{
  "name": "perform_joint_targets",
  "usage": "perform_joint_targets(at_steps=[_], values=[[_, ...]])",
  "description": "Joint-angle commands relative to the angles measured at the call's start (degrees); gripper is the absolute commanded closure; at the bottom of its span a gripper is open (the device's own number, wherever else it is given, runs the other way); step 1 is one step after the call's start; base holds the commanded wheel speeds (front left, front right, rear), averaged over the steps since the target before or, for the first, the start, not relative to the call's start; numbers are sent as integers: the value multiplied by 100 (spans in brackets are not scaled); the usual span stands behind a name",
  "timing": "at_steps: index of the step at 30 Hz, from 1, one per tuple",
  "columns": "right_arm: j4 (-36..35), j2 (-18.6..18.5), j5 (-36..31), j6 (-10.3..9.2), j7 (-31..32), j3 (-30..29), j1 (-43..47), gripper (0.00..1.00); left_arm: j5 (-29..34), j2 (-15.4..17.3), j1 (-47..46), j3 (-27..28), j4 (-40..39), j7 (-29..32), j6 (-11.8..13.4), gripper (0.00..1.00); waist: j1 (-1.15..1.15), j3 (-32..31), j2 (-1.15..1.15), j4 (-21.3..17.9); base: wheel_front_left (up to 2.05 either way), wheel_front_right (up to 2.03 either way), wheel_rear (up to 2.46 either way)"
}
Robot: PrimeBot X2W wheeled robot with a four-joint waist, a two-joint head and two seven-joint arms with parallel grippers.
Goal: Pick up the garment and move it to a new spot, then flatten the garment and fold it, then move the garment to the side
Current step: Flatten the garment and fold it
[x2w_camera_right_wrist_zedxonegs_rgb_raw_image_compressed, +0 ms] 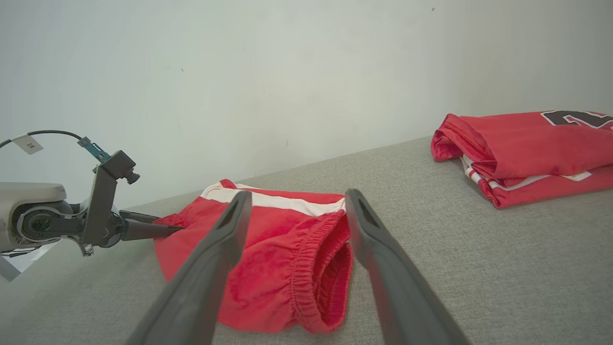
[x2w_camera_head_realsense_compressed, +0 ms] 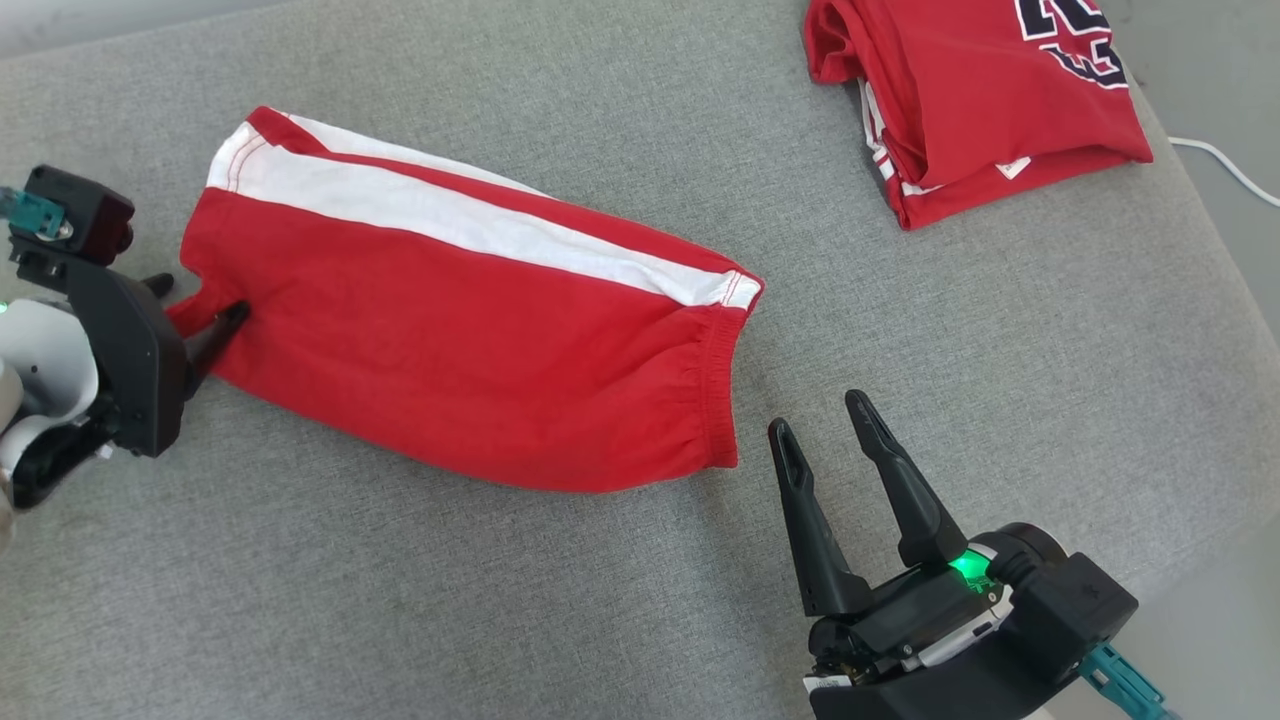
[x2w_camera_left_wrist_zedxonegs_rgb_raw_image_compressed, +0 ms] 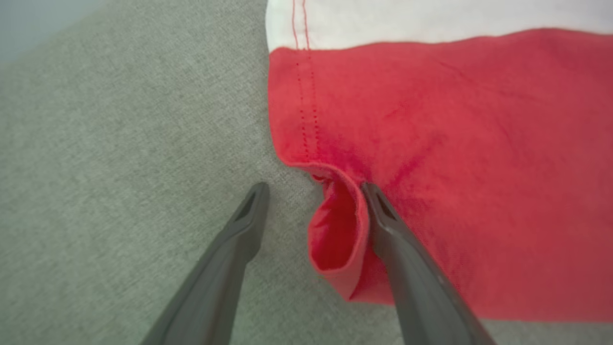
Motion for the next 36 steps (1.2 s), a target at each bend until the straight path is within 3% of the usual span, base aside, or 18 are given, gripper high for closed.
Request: perform_joint_targets(at_steps=[1, 3, 4, 5, 6, 20, 36], values=[[-16, 14, 52, 2, -24, -1, -58, 0, 34, -18, 133, -95, 70, 117, 15, 0, 1, 17, 0, -9, 0, 0, 0], [-22, 14, 84, 2, -24, 15, -74, 0, -96, -62, 154, -104, 88, 224, 15, 0, 1, 26, 0, -18, 0, 0, 0], [-20, 14, 99, 2, -24, 31, -79, 0, -84, -80, 161, -115, 38, 276, 12, 52, 1, 29, 0, -23, 0, 0, 0], [-21, 15, 109, 2, -25, 38, -82, 0, -68, -96, 159, -122, -36, 281, 10, 72, 1, 30, 0, -24, 0, 0, 0], [-19, 14, 115, 2, -25, 42, -97, 0, -72, -110, 141, -124, -101, 253, 8, 100, 1, 28, 0, -22, 0, 0, 0], [165, 11, 169, 2, -25, -10, 46, 0, -464, -231, 134, -90, -474, 2, 11, 100, 1, -542, 0, 522, 0, 0, 0], [410, -4, 377, 2, -20, -287, 389, 0, -838, 49, 1087, -85, -1190, -764, 11, 100, 1, -1160, 0, 1365, 0, 0, 0]])
